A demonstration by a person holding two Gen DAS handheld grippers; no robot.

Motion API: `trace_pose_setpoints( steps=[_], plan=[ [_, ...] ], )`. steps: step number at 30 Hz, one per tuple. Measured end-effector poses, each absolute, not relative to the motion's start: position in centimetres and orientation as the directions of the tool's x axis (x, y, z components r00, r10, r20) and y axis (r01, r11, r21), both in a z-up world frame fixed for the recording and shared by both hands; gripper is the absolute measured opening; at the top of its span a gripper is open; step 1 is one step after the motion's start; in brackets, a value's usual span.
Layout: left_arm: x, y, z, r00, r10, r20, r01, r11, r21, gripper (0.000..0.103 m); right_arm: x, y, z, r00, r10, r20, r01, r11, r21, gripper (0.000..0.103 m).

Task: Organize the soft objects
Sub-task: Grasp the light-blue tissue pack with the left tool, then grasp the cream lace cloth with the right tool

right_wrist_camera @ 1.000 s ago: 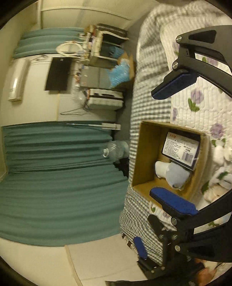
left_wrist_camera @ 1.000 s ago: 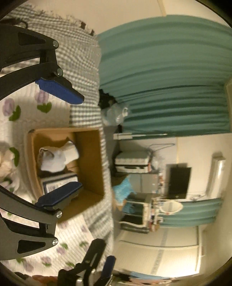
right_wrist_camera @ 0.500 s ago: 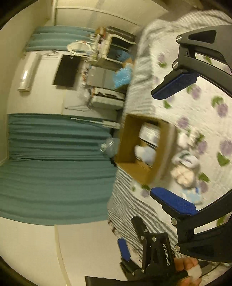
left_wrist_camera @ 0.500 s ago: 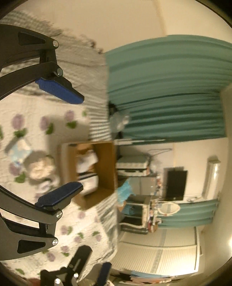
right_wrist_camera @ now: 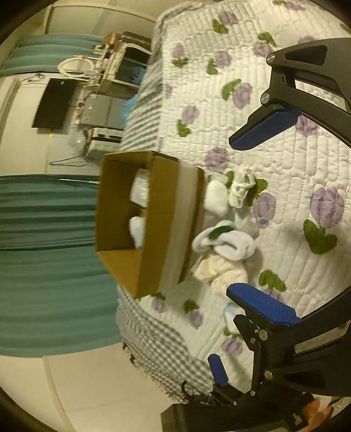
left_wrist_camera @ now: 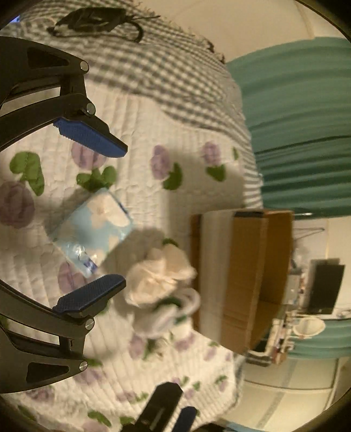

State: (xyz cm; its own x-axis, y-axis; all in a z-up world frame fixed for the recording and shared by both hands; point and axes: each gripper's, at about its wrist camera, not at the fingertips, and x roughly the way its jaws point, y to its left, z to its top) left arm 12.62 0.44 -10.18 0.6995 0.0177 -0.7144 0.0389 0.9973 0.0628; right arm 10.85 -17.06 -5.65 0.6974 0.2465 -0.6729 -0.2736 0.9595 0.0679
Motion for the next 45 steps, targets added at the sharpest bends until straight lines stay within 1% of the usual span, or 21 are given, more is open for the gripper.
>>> trace_pose_setpoints(
  steps=[3,8,10,11,12,13,15,16,20,25,28,30,32,34,36,37,38,40,41,42,45],
  plan=[
    [13.2,0.4,-12.3,0.675,0.027,-0.737,0.041,0.996,0.074,0.089,12.2,-17.2,-7.0,0.679,0.227,-0.698,-0.264,0.963,0.057,0.099],
    [13.8,0.1,-14.4,0.626,-0.008,-0.78,0.085,0.995,0.058,0.09,13.3,-17.4,-8.0,0.662,0.231,-0.713,-0.252,0.965,0.079,0.099],
    [13.9,0.0,-14.9,0.609,-0.026,-0.793,0.102,0.994,0.047,0.087,13.5,-17.3,-8.2,0.662,0.227,-0.715,-0.249,0.965,0.076,0.099],
    [14.0,0.0,-15.1,0.601,-0.037,-0.799,0.111,0.993,0.037,0.086,13.4,-17.1,-8.2,0.663,0.225,-0.714,-0.249,0.966,0.072,0.099],
    [14.1,0.0,-15.4,0.59,-0.056,-0.806,0.122,0.992,0.02,0.072,13.5,-17.0,-8.2,0.665,0.222,-0.713,-0.249,0.966,0.069,0.099],
    [14.2,0.1,-15.6,0.582,-0.074,-0.81,0.128,0.992,0.002,0.066,13.4,-16.8,-8.2,0.668,0.22,-0.711,-0.25,0.966,0.064,0.099],
    [14.1,0.3,-15.6,0.579,-0.104,-0.809,0.142,0.989,-0.026,0.06,13.2,-16.4,-8.0,0.674,0.218,-0.706,-0.256,0.965,0.054,0.099],
    [14.0,0.4,-15.5,0.576,-0.12,-0.808,0.151,0.988,-0.039,0.055,13.0,-16.1,-7.9,0.679,0.22,-0.701,-0.26,0.964,0.051,0.099],
    [13.5,0.6,-14.9,0.588,-0.143,-0.796,0.163,0.985,-0.056,0.054,12.1,-14.9,-7.0,0.703,0.233,-0.672,-0.29,0.957,0.029,0.099],
    [12.9,2.4,-12.3,0.652,-0.135,-0.747,0.147,0.988,-0.051,0.054,11.5,-12.7,-6.7,0.696,0.277,-0.663,-0.351,0.936,0.022,0.098],
    [13.4,3.8,-11.3,0.687,-0.082,-0.722,0.113,0.994,-0.004,0.054,11.7,-11.0,-7.4,0.665,0.304,-0.683,-0.392,0.919,0.027,0.09],
    [13.8,5.2,-11.0,0.691,-0.072,-0.719,0.081,0.996,-0.021,0.054,11.9,-9.6,-8.1,0.641,0.326,-0.695,-0.42,0.907,0.038,0.085],
    [14.2,6.3,-11.1,0.687,-0.068,-0.723,0.055,0.998,-0.042,0.054,12.0,-8.1,-8.8,0.62,0.339,-0.707,-0.455,0.89,0.028,0.077],
    [14.4,7.1,-11.3,0.686,-0.048,-0.726,0.03,0.999,-0.038,0.054,12.1,-6.5,-9.6,0.613,0.331,-0.718,-0.479,0.878,-0.005,0.074],
    [14.5,7.5,-11.6,0.68,-0.041,-0.732,0.014,0.999,-0.043,0.054,12.6,-5.6,-10.4,0.605,0.322,-0.728,-0.489,0.872,-0.021,0.069],
    [14.6,7.7,-11.8,0.676,-0.046,-0.736,0.012,0.999,-0.051,0.054,13.0,-5.4,-10.9,0.603,0.304,-0.737,-0.482,0.876,-0.032,0.05],
    [14.6,7.9,-12.0,0.673,-0.05,-0.738,0.012,0.998,-0.057,0.054,13.3,-5.3,-11.4,0.6,0.285,-0.748,-0.47,0.882,-0.041,0.024],
    [14.6,7.9,-12.3,0.672,-0.055,-0.739,0.015,0.998,-0.06,0.054,13.9,-5.5,-11.8,0.597,0.265,-0.757,-0.446,0.894,-0.04,0.022],
    [14.5,7.9,-12.3,0.673,-0.055,-0.738,0.016,0.998,-0.059,0.054,13.9,-5.9,-11.7,0.598,0.28,-0.751,-0.445,0.896,-0.02,0.017],
    [14.4,7.9,-12.4,0.672,-0.054,-0.738,0.016,0.998,-0.059,0.054,13.9,-6.1,-11.5,0.6,0.295,-0.743,-0.444,0.896,-0.003,0.015],
    [14.2,7.7,-12.5,0.677,-0.056,-0.734,0.022,0.998,-0.056,0.054,13.4,-6.8,-10.5,0.602,0.338,-0.724,-0.453,0.891,0.039,0.012]
  ],
)
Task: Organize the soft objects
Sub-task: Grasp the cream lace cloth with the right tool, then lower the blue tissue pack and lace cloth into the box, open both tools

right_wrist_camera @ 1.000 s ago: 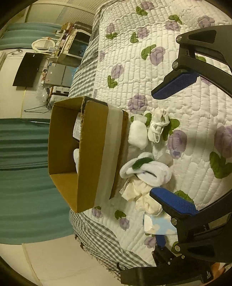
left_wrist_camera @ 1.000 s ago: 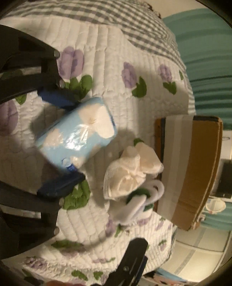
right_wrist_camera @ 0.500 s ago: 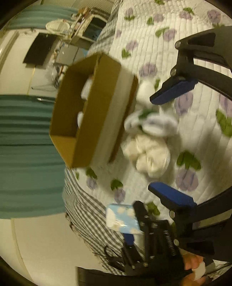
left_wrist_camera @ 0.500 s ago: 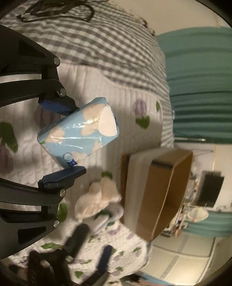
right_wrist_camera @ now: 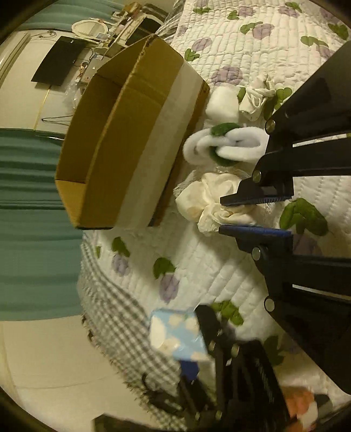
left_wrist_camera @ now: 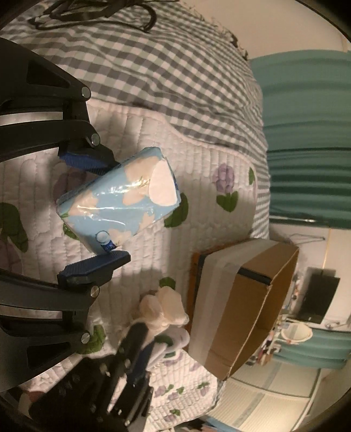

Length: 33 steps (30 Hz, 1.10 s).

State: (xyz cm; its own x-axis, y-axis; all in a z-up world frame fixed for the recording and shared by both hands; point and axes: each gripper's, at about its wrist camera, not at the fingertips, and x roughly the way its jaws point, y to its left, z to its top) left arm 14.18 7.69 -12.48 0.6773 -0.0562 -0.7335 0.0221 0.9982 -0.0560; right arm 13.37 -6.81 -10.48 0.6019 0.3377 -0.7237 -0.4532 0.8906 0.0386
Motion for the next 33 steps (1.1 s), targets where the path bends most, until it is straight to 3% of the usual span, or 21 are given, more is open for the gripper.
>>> trace_pose_setpoints(
  steps=[16,25,33],
  plan=[
    [10.0,5.3,-9.5,0.714,-0.057,-0.697,0.069,0.998,-0.011,0.054,6.9,-10.1,-2.5,0.661,0.462,-0.592,-0.477,0.867,0.144,0.01],
    [8.6,2.4,-2.4,0.785,-0.085,-0.613,0.125,0.992,0.022,0.054,6.2,-13.0,5.5,0.75,0.454,-0.481,-0.478,0.875,0.081,0.01],
    [12.9,-1.3,3.4,0.826,-0.142,-0.546,0.207,0.977,0.059,0.054,12.1,-15.7,10.3,0.796,0.413,-0.443,-0.436,0.898,0.053,0.01]
  ],
)
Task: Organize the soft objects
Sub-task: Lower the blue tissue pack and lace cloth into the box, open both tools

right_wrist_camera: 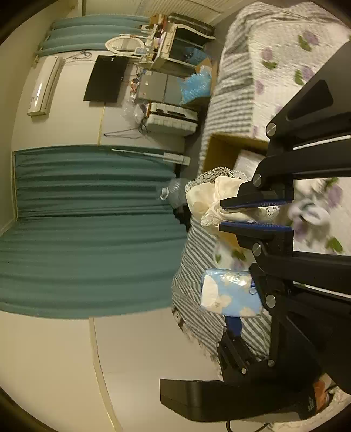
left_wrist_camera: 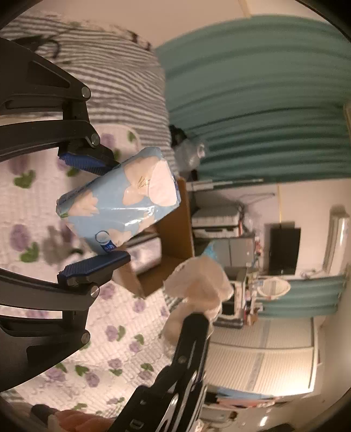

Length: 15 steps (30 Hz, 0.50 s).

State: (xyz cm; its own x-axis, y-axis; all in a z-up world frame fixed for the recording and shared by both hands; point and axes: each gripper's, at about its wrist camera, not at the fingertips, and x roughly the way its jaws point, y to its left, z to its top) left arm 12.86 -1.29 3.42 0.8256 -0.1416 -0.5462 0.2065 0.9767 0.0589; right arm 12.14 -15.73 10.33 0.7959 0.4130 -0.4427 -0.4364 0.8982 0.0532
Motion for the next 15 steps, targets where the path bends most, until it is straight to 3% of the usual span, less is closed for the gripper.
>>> trace_pose_setpoints(
  steps=[7,15],
  plan=[
    [20.0,-4.0,3.6,0.816,-0.162,-0.554,0.247,0.966,0.082,0.054,20.6,-17.2,8.5,0.783,0.396,-0.48,-0.412,0.908,0.078,0.01],
    [28.2,-6.3,-1.0,0.79,-0.141,-0.597,0.257,0.96,0.114,0.057,27.9,-17.8,1.6,0.743,0.377,-0.553,-0.387,0.916,0.105,0.01]
  ],
)
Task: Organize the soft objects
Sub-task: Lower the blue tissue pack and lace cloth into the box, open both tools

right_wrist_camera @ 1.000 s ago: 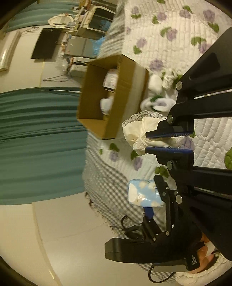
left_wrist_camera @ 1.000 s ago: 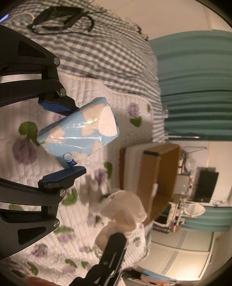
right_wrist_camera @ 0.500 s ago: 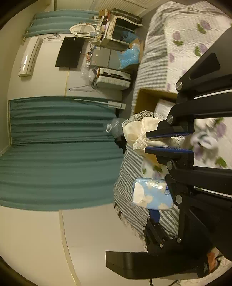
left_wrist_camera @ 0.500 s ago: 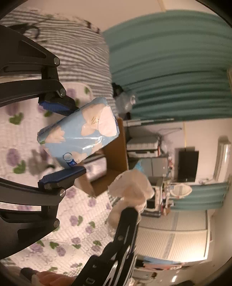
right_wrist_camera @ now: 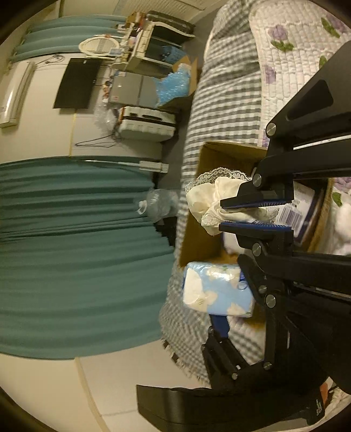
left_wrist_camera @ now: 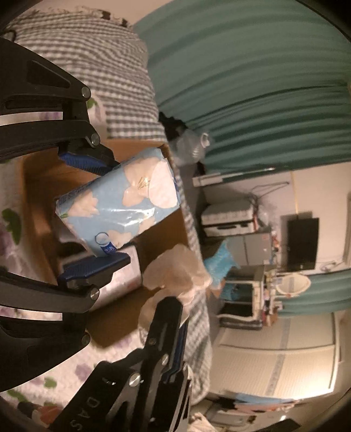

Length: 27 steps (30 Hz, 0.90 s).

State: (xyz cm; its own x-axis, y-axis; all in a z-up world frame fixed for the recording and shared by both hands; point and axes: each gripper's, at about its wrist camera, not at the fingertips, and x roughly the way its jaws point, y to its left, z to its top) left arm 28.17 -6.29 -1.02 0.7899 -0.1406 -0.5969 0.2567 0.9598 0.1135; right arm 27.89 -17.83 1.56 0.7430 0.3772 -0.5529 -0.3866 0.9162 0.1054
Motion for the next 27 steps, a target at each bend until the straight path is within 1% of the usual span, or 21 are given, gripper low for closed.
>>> trace_pose_setpoints(
  steps=[5,6,7,8,9,10,11,12,13,14,16,22,25,26,27],
  plan=[
    [30.7,-6.3,-4.0,0.774,-0.111,-0.623,0.239,0.963,0.126,0.057,29.8,-18.6,-1.5,0.731,0.353,-0.584,-0.354,0.928,0.117,0.01],
    [31.2,-6.2,-4.5,0.769,-0.106,-0.63,0.231,0.966,0.119,0.059,29.8,-18.6,-1.7,0.73,0.348,-0.588,-0.351,0.929,0.115,0.01],
    [31.4,-6.0,-4.7,0.765,-0.103,-0.636,0.224,0.968,0.113,0.063,29.9,-18.8,-1.9,0.729,0.342,-0.593,-0.345,0.932,0.113,0.01],
    [31.6,-5.9,-4.9,0.76,-0.1,-0.642,0.217,0.971,0.105,0.066,29.9,-18.9,-1.9,0.73,0.333,-0.596,-0.338,0.935,0.109,0.013],
    [31.6,-5.8,-5.0,0.757,-0.096,-0.647,0.208,0.973,0.099,0.074,29.9,-18.9,-1.9,0.732,0.323,-0.6,-0.328,0.939,0.104,0.016],
    [31.8,-5.9,-4.9,0.756,-0.088,-0.649,0.199,0.975,0.099,0.079,29.8,-19.0,-1.7,0.735,0.311,-0.602,-0.319,0.943,0.098,0.028],
    [31.6,-5.8,-4.8,0.76,-0.076,-0.645,0.186,0.977,0.104,0.079,29.5,-19.1,-1.4,0.741,0.297,-0.603,-0.307,0.948,0.09,0.042],
    [31.2,-5.8,-4.5,0.768,-0.061,-0.638,0.173,0.978,0.115,0.079,29.3,-19.2,-1.1,0.745,0.292,-0.6,-0.303,0.949,0.086,0.05],
    [30.8,-5.6,-4.2,0.774,-0.052,-0.63,0.165,0.979,0.122,0.079,28.9,-19.3,-0.6,0.75,0.29,-0.595,-0.3,0.95,0.085,0.065],
    [30.4,-5.6,-3.9,0.782,-0.043,-0.621,0.156,0.979,0.129,0.079,28.3,-19.4,0.2,0.758,0.289,-0.584,-0.297,0.951,0.085,0.072],
    [29.7,-5.4,-3.0,0.791,-0.034,-0.611,0.154,0.977,0.145,0.079,26.9,-19.8,1.9,0.775,0.286,-0.564,-0.293,0.953,0.082,0.073],
    [25.9,-4.9,1.2,0.826,-0.011,-0.564,0.136,0.974,0.181,0.079,21.4,-20.9,8.3,0.842,0.235,-0.485,-0.253,0.967,0.028,0.095],
    [22.9,-4.4,3.8,0.848,-0.015,-0.529,0.129,0.975,0.179,0.079,18.1,-21.6,11.5,0.859,0.225,-0.46,-0.25,0.968,0.006,0.096],
    [21.7,-4.2,4.9,0.857,-0.015,-0.515,0.124,0.976,0.178,0.082,16.9,-21.8,12.5,0.864,0.224,-0.451,-0.252,0.968,-0.001,0.097],
    [20.8,-4.0,5.6,0.864,-0.014,-0.503,0.118,0.977,0.176,0.094,15.7,-22.0,13.5,0.869,0.223,-0.442,-0.252,0.968,-0.008,0.097]
  ],
)
